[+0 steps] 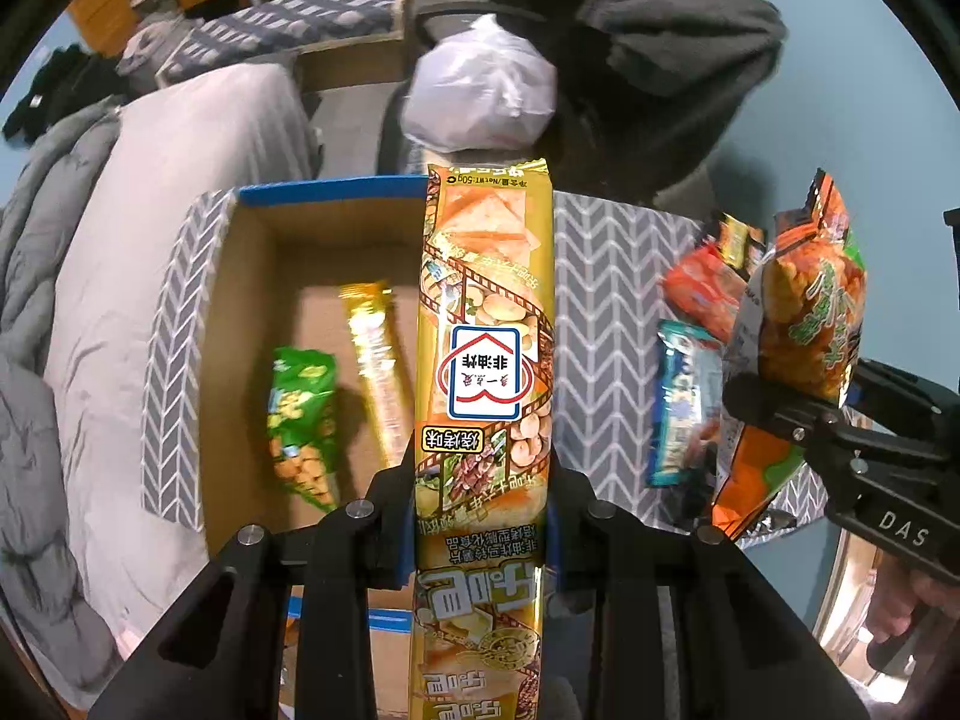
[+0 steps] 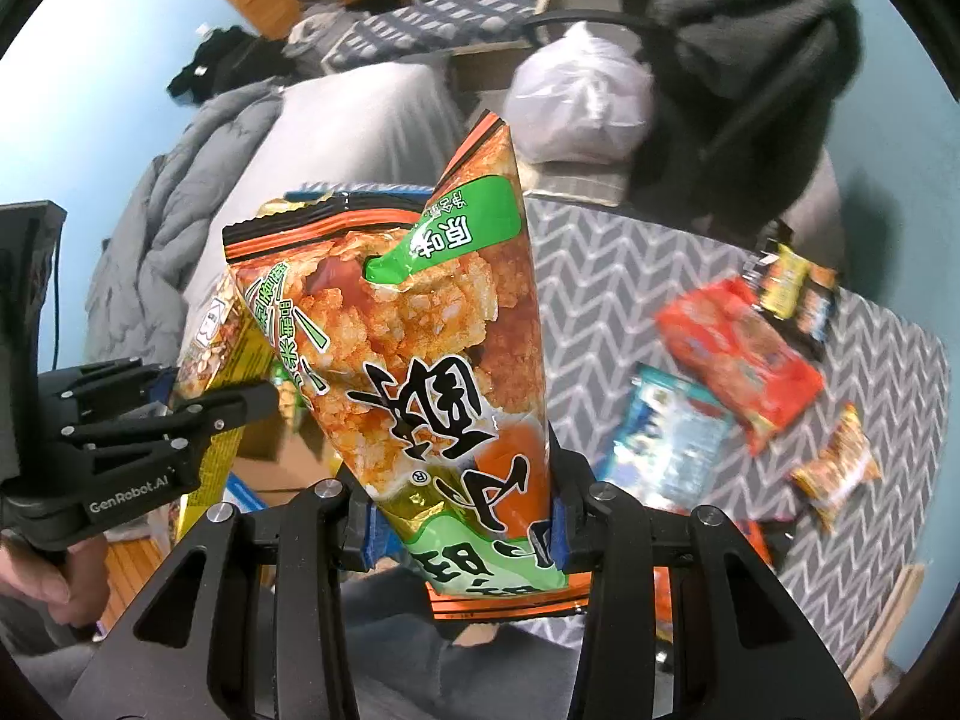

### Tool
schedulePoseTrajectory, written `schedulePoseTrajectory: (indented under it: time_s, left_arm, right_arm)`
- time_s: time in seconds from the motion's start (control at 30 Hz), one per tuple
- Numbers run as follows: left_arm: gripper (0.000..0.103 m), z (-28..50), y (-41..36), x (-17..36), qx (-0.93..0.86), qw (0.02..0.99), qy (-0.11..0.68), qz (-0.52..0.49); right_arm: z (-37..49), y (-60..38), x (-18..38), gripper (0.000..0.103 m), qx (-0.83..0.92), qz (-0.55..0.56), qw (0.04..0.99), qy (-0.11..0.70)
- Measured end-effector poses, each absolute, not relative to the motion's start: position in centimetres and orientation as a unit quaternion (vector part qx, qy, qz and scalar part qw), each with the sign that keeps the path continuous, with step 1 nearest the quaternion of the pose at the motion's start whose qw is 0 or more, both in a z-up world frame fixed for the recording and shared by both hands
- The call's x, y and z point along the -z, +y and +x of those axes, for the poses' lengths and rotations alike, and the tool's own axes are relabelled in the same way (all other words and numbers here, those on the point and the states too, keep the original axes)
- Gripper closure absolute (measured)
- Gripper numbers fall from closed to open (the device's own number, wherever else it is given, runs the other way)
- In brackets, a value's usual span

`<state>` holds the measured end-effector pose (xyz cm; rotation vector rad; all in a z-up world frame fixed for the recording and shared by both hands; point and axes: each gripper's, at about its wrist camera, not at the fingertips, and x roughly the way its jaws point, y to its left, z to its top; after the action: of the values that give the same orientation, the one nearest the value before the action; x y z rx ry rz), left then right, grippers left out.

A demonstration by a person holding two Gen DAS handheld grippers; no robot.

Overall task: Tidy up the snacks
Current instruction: 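Carry both packets into the box and open both tools to drop them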

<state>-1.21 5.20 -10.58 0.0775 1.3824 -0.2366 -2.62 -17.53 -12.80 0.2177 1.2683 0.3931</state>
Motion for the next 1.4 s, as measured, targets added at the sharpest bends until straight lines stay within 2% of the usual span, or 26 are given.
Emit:
schedulePoseTrajectory:
  time_s: [0.4,0.63,1.0,1.3,1.37,1.4]
  left_arm:
    - [0.071,-0.1,12.5,13.3,0.055,0.758,0.65,0.0]
    - [0.071,0.3,14.3,15.4,0.038,0.75,0.66,-0.009]
    - [0.071,0.8,15.3,17.9,0.011,0.743,0.669,-0.019]
    - [0.07,0.3,16.1,18.0,-0.011,0.743,0.669,-0.034]
    - [0.065,0.2,16.2,17.8,-0.012,0.744,0.667,-0.033]
    - [0.059,0.2,16.2,17.7,-0.013,0.744,0.668,-0.033]
  right_arm:
    - [0.8,-8.3,14.5,0.064,-0.236,0.088,0.755,0.605]
    - [2.4,-4.1,16.3,0.064,-0.249,0.082,0.74,0.619]
    - [3.8,-1.9,18.7,0.064,-0.251,0.075,0.721,0.642]
    - [4.0,-1.0,19.4,0.063,-0.26,0.075,0.706,0.654]
    - [4.0,-1.0,19.3,0.063,-0.259,0.074,0.706,0.655]
    - [4.0,-1.0,19.3,0.062,-0.26,0.074,0.705,0.656]
